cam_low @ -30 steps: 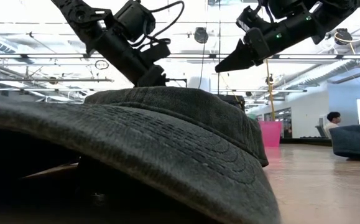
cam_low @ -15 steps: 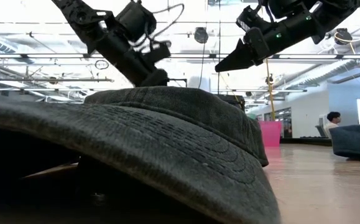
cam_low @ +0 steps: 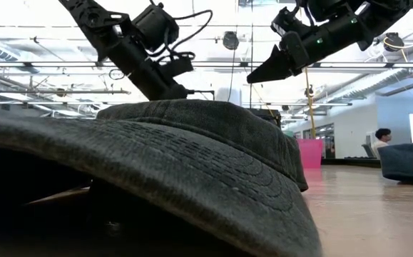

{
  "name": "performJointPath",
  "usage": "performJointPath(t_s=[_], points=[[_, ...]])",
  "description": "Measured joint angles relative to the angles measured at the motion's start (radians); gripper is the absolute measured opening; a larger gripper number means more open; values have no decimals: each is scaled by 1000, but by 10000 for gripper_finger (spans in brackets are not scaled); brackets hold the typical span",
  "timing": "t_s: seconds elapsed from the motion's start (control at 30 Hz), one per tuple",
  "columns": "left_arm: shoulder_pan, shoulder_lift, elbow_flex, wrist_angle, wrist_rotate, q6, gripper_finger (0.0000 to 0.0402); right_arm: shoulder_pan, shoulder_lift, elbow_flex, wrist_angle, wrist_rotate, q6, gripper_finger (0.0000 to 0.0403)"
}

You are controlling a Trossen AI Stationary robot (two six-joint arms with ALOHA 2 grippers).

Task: Pick & Place hat
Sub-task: Put the top black cap into the blue bin, then put the brown cap into the pink bin

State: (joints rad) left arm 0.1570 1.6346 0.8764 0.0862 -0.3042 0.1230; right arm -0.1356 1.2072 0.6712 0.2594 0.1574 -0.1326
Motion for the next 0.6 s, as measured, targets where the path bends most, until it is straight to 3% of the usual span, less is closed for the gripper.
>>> performJointPath(t_s=[0.37,0.6], points=[[-22,-175,0,-1,20,-80,271,6,-6,0,13,55,-6,100],[-115,-284,0,7,153,-126,271,32,-11,0,11,52,-7,100]])
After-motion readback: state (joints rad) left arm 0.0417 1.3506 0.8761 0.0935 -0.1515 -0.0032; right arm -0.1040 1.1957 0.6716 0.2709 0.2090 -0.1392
